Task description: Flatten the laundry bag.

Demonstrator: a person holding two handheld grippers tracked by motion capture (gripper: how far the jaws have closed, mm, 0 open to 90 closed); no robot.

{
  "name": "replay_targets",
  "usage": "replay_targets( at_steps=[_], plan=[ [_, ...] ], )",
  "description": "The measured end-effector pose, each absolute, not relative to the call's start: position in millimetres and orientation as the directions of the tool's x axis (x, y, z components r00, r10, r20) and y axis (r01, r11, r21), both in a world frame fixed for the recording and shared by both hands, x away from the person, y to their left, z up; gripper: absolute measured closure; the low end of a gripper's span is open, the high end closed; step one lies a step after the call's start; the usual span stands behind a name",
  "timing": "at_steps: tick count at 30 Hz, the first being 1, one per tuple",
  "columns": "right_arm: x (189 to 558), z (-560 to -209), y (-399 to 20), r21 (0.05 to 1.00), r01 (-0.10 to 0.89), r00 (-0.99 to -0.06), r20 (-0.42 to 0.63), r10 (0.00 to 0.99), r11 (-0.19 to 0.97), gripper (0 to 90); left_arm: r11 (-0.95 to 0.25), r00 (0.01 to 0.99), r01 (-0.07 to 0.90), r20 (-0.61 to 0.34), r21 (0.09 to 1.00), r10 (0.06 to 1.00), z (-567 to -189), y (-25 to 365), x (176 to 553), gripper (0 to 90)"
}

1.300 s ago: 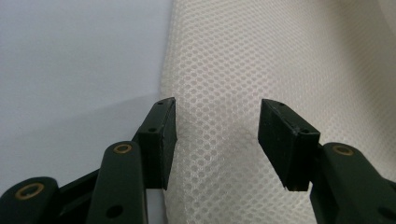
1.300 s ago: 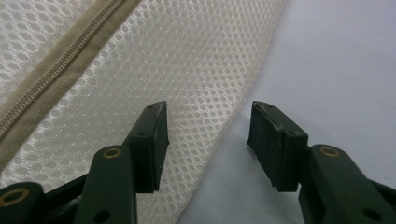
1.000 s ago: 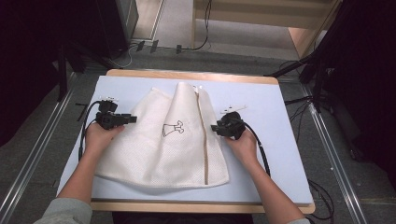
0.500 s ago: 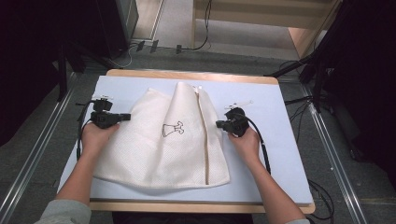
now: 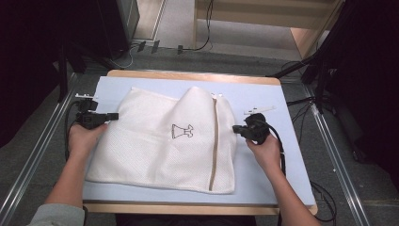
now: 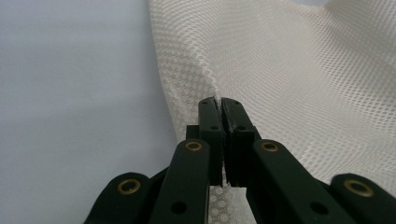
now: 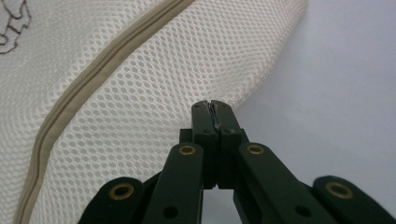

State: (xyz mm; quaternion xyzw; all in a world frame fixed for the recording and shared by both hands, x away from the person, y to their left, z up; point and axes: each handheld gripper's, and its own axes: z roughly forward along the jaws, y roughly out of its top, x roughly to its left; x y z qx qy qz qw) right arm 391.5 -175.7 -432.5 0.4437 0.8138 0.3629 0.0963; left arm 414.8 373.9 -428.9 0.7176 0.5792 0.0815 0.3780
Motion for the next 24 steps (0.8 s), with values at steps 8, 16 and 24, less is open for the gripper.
replay_targets(
  at_steps=[8, 16, 24],
  plan=[
    [363.0, -436.7, -196.8, 0.654, 0.679, -0.573, 0.186, 0.798, 0.335, 90.0, -0.048, 0.331, 0.769, -0.334, 0.637, 0.883, -429.1, 362.5, 428.2, 89.0],
    [342.8, -456.0, -192.8, 0.594, 0.725, -0.577, 0.247, 0.779, 0.349, 90.0, -0.066, 0.350, 0.761, -0.323, 0.645, 0.880, -430.6, 352.0, 440.0, 88.3],
    [324.8, -461.7, -179.0, 0.586, 0.701, -0.627, 0.233, 0.744, 0.407, 89.4, -0.062, 0.355, 0.763, -0.338, 0.644, 0.872, -433.8, 347.4, 449.5, 84.3]
  ],
)
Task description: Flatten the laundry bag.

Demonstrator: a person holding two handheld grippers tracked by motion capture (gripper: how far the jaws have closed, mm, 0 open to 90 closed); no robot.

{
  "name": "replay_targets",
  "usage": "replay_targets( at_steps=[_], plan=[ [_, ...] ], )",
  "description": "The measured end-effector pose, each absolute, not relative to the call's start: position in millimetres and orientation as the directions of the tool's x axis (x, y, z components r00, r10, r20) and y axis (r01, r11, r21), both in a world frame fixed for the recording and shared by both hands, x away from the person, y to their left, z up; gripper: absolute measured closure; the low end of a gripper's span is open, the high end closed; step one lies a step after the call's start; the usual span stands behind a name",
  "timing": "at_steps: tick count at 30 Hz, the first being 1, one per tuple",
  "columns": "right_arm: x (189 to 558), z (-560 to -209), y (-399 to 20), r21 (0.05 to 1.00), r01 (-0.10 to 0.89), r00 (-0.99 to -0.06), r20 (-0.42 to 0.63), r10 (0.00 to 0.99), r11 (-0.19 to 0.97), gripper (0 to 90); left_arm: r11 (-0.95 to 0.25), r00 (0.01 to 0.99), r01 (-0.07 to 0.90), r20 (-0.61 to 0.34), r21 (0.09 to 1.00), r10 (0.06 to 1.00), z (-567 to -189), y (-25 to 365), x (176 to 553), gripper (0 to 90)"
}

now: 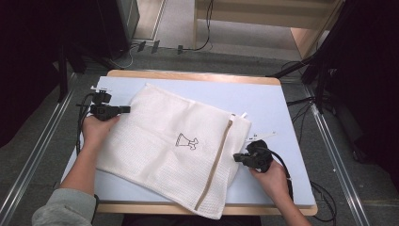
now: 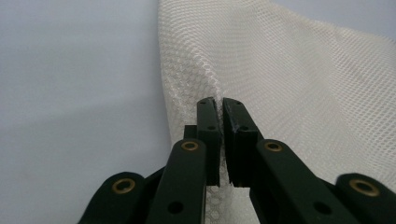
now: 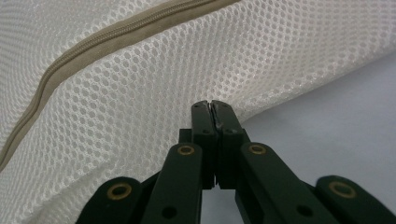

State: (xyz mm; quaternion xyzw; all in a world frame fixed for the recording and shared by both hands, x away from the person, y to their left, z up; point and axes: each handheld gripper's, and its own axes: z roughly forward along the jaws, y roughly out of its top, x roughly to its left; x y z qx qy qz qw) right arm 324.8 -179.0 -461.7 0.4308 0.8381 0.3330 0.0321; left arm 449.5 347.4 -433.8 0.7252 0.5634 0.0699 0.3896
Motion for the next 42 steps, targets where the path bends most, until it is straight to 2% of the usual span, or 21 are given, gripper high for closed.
replay_targets(
  at_steps=[1, 2, 3, 5, 6, 7, 10, 14, 20, 31, 33, 36, 38, 42],
  plan=[
    [325.9, -461.5, -181.1, 0.599, 0.695, -0.632, 0.245, 0.735, 0.398, 86.2, -0.049, 0.352, 0.766, -0.353, 0.641, 0.867, -434.0, 348.1, 450.0, 75.4],
    [325.9, -461.5, -181.1, 0.599, 0.695, -0.632, 0.245, 0.735, 0.398, 86.2, -0.042, 0.349, 0.770, -0.365, 0.637, 0.863, -433.8, 349.0, 450.2, 75.4],
    [327.0, -460.9, -183.8, 0.612, 0.688, -0.637, 0.253, 0.728, 0.389, 84.1, -0.040, 0.348, 0.769, -0.365, 0.638, 0.863, -433.1, 349.5, 449.8, 71.5],
    [329.6, -456.9, -193.7, 0.685, 0.645, -0.655, 0.267, 0.707, 0.338, 72.0, -0.066, 0.353, 0.754, -0.318, 0.654, 0.880, -427.8, 349.0, 446.6, 57.6],
    [329.6, -456.9, -193.7, 0.685, 0.645, -0.655, 0.267, 0.707, 0.338, 72.0, -0.066, 0.353, 0.754, -0.318, 0.654, 0.880, -427.8, 349.0, 446.6, 53.9],
    [330.2, -456.0, -196.1, 0.699, 0.635, -0.657, 0.265, 0.706, 0.328, 69.8, -0.076, 0.353, 0.748, -0.299, 0.659, 0.887, -424.3, 349.0, 444.2, 53.9],
    [338.9, -455.5, -205.6, 0.724, 0.619, -0.643, 0.244, 0.726, 0.304, 60.8, -0.080, 0.359, 0.760, -0.313, 0.645, 0.880, -415.5, 351.4, 436.1, 46.1],
    [347.6, -455.2, -209.4, 0.733, 0.615, -0.628, 0.231, 0.743, 0.291, 57.4, -0.103, 0.365, 0.748, -0.276, 0.656, 0.889, -408.0, 353.7, 416.0, 45.7],
    [369.7, -448.2, -220.1, 0.752, 0.599, -0.595, 0.190, 0.781, 0.274, 54.0, -0.083, 0.350, 0.739, -0.276, 0.669, 0.895, -401.0, 365.1, 382.1, 44.4],
    [406.5, -452.2, -228.6, 0.743, 0.624, -0.555, 0.200, 0.808, 0.244, 53.5, -0.089, 0.309, 0.769, -0.247, 0.633, 0.918, -411.5, 382.1, 334.1, 44.4],
    [418.3, -456.0, -226.4, 0.743, 0.624, -0.549, 0.198, 0.812, 0.241, 50.9, -0.093, 0.306, 0.782, -0.250, 0.616, 0.919, -416.8, 382.6, 323.8, 44.5],
    [424.1, -459.7, -226.2, 0.757, 0.606, -0.541, 0.166, 0.824, 0.246, 48.2, -0.099, 0.306, 0.791, -0.250, 0.604, 0.919, -420.8, 382.5, 317.1, 44.7],
    [434.0, -461.9, -227.2, 0.732, 0.632, -0.530, 0.168, 0.831, 0.255, 45.3, -0.101, 0.302, 0.799, -0.251, 0.593, 0.920, -426.3, 382.0, 313.1, 44.7],
    [444.3, -469.4, -228.0, 0.744, 0.628, -0.519, 0.185, 0.834, 0.226, 45.7, -0.115, 0.290, 0.824, -0.239, 0.555, 0.927, -439.3, 381.6, 314.6, 45.8]
  ],
)
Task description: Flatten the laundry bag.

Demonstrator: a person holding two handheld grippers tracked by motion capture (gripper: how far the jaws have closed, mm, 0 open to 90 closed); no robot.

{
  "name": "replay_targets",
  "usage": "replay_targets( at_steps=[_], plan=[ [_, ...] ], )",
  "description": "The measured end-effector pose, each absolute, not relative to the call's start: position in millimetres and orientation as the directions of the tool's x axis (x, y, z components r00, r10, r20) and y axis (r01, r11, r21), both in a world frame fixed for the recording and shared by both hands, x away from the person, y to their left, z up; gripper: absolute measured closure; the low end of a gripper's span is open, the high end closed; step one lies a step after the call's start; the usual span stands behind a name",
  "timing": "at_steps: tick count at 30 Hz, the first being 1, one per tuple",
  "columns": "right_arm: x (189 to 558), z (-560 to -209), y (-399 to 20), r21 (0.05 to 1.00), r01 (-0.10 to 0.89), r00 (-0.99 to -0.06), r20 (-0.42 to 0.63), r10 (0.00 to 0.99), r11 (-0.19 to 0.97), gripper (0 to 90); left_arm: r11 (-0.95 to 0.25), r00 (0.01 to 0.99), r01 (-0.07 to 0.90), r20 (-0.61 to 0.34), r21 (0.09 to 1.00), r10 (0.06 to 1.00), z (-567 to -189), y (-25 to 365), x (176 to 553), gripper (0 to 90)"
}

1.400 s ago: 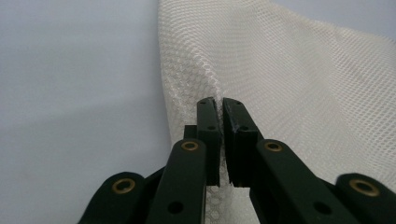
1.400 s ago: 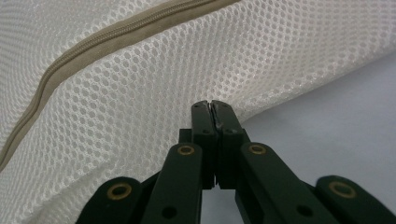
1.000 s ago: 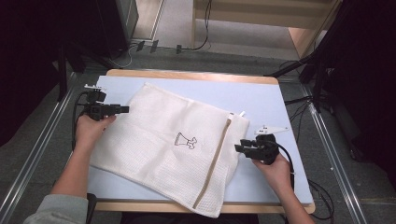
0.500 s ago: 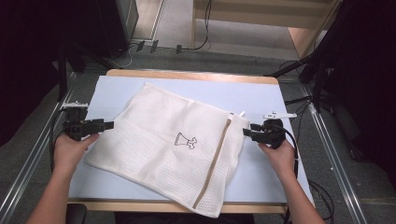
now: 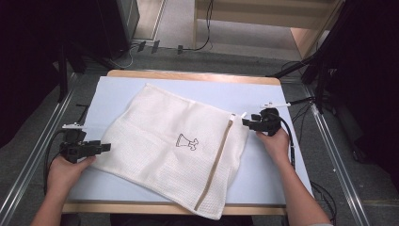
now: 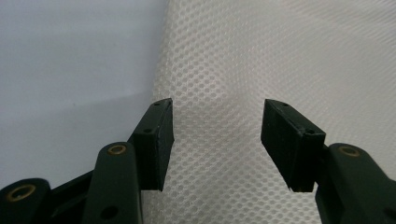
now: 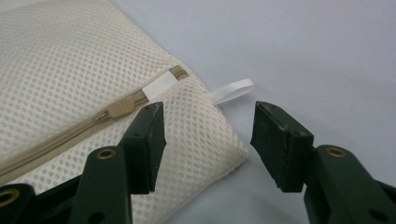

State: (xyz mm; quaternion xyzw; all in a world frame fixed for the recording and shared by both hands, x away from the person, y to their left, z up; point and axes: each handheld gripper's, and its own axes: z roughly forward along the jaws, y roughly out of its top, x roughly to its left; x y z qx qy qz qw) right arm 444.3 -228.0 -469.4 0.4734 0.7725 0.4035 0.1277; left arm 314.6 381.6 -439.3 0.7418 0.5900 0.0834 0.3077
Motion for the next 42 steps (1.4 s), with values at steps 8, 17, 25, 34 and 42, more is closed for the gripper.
replay_targets(
  at_steps=[8, 17, 25, 34, 42],
  plan=[
    [447.1, -474.8, -216.1, 0.683, 0.662, -0.537, 0.146, 0.831, 0.308, 76.6, -0.171, 0.374, 0.782, -0.232, 0.600, 0.898, -448.5, 370.8, 319.7, 73.9],
    [445.1, -473.1, -212.2, 0.668, 0.674, -0.531, 0.144, 0.835, 0.314, 83.0, -0.165, 0.360, 0.806, -0.251, 0.568, 0.898, -448.1, 376.2, 325.8, 90.0],
    [445.5, -467.7, -214.4, 0.654, 0.685, -0.530, 0.147, 0.835, 0.319, 83.8, -0.100, 0.330, 0.816, -0.315, 0.569, 0.890, -440.0, 383.6, 335.5, 90.0],
    [432.7, -460.3, -220.7, 0.665, 0.684, -0.526, 0.164, 0.834, 0.301, 83.3, -0.075, 0.311, 0.783, -0.284, 0.618, 0.907, -432.3, 385.0, 376.8, 90.0],
    [404.7, -464.6, -222.1, 0.677, 0.665, -0.542, 0.147, 0.827, 0.315, 83.3, -0.051, 0.289, 0.772, -0.279, 0.634, 0.916, -435.5, 378.7, 416.3, 90.0]
  ],
)
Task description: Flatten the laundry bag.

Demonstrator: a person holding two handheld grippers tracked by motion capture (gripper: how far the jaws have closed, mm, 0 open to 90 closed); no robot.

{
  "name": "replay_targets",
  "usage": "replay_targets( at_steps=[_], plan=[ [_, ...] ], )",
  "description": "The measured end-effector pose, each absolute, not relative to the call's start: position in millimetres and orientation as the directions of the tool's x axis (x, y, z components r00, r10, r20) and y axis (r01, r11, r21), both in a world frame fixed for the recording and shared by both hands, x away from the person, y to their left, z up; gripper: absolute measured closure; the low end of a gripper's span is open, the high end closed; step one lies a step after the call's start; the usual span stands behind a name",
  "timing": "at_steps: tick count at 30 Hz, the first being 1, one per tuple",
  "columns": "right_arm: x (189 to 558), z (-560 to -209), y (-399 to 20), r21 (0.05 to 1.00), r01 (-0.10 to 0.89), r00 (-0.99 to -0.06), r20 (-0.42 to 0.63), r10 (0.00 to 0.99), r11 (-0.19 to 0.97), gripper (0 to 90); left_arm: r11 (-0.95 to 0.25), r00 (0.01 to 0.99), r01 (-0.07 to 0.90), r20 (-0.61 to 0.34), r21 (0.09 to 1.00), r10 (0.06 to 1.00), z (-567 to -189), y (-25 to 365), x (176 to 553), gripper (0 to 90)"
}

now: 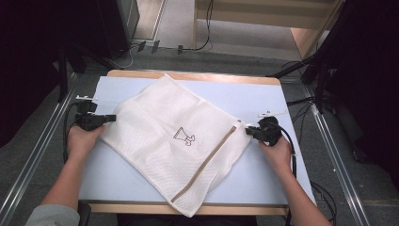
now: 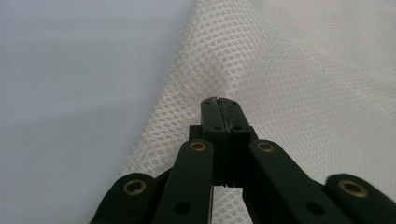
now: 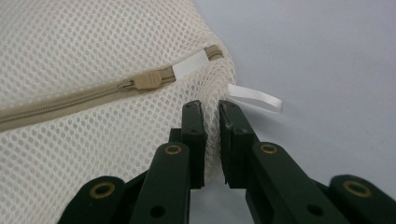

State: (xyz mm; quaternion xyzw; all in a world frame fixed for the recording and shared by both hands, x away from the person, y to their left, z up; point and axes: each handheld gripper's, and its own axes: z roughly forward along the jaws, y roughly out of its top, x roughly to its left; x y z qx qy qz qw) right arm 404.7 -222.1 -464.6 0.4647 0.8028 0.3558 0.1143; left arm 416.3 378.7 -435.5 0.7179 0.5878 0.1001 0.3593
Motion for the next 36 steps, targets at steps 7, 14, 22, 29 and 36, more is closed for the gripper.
replay_targets(
  at_steps=[7, 14, 22, 29, 36],
  plan=[
    [371.8, -470.2, -227.1, 0.674, 0.673, -0.555, 0.188, 0.811, 0.304, 82.8, -0.064, 0.302, 0.772, -0.276, 0.633, 0.912, -436.6, 369.8, 435.2, 90.0],
    [336.1, -470.6, -217.1, 0.642, 0.686, -0.595, 0.223, 0.772, 0.343, 82.6, -0.094, 0.328, 0.787, -0.284, 0.610, 0.901, -443.3, 358.8, 447.7, 90.0],
    [330.6, -455.5, -226.4, 0.695, 0.638, -0.609, 0.192, 0.770, 0.331, 68.7, -0.080, 0.330, 0.777, -0.296, 0.625, 0.896, -436.9, 357.2, 444.6, 67.2],
    [340.7, -449.4, -230.1, 0.756, 0.581, -0.631, 0.185, 0.754, 0.301, 57.3, -0.084, 0.319, 0.761, -0.259, 0.643, 0.912, -416.8, 359.4, 421.2, 50.2],
    [361.4, -449.4, -214.9, 0.753, 0.579, -0.643, 0.186, 0.743, 0.312, 53.1, -0.084, 0.309, 0.757, -0.242, 0.648, 0.920, -409.2, 363.0, 385.0, 45.5]
  ],
)
